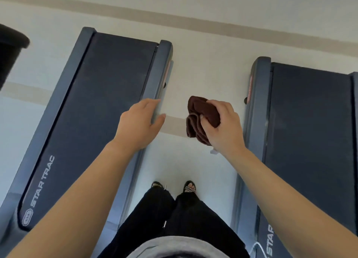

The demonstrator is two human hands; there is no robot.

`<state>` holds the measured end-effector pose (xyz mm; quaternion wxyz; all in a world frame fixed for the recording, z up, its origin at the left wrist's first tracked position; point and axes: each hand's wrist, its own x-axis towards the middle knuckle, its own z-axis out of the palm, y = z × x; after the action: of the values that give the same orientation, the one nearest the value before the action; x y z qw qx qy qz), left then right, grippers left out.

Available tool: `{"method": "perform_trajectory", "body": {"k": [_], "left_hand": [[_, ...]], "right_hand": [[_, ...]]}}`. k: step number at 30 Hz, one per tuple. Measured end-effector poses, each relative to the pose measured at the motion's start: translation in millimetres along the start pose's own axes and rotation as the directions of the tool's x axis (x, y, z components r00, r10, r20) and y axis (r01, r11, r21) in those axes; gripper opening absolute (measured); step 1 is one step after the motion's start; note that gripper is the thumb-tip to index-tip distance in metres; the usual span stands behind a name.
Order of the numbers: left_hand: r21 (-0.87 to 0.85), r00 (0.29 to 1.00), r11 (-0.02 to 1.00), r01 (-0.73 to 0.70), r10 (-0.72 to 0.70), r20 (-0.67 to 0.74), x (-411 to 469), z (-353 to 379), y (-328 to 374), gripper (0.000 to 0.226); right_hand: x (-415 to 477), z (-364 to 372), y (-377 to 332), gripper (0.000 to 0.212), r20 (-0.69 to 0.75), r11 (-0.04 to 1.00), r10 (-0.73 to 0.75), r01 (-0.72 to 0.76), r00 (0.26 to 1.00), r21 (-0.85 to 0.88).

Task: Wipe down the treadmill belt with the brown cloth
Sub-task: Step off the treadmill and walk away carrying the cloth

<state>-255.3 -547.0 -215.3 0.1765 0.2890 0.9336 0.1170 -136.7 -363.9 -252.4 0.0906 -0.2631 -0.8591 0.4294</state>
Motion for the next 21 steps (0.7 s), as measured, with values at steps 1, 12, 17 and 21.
{"method": "perform_trajectory", "body": {"k": [1,12,17,21], "left_hand": [[0.004,1.000,1.000,0.004,-0.004,-0.005,9.2,-8.3,-2.8,0.050],[0.040,0.997,0.996,-0.074,0.075,-0.017,193.3,-80.1,-18.8,0.051],[0.123,0.986,0.978,-0.167,0.162,0.046,299.0,-125.3,-13.1,0.052],[0.107,0.973,0.967,-0.231,0.226,0.053,372.9,-150.1,-0.6,0.052]], "right_hand": [[11.4,1.2,-6.4,0.036,0.005,1.000,-0.011,0.011,1.000,-0.002],[194.6,11.1,-61.0,0.035,-0.017,0.999,-0.026,0.025,1.000,-0.037],[283.5,-0.2,-66.4,0.038,-0.068,0.998,0.059,-0.060,0.996,-0.018],[350.7,-9.2,-65.3,0.038,-0.140,0.994,0.110,-0.110,0.984,0.006]]}}
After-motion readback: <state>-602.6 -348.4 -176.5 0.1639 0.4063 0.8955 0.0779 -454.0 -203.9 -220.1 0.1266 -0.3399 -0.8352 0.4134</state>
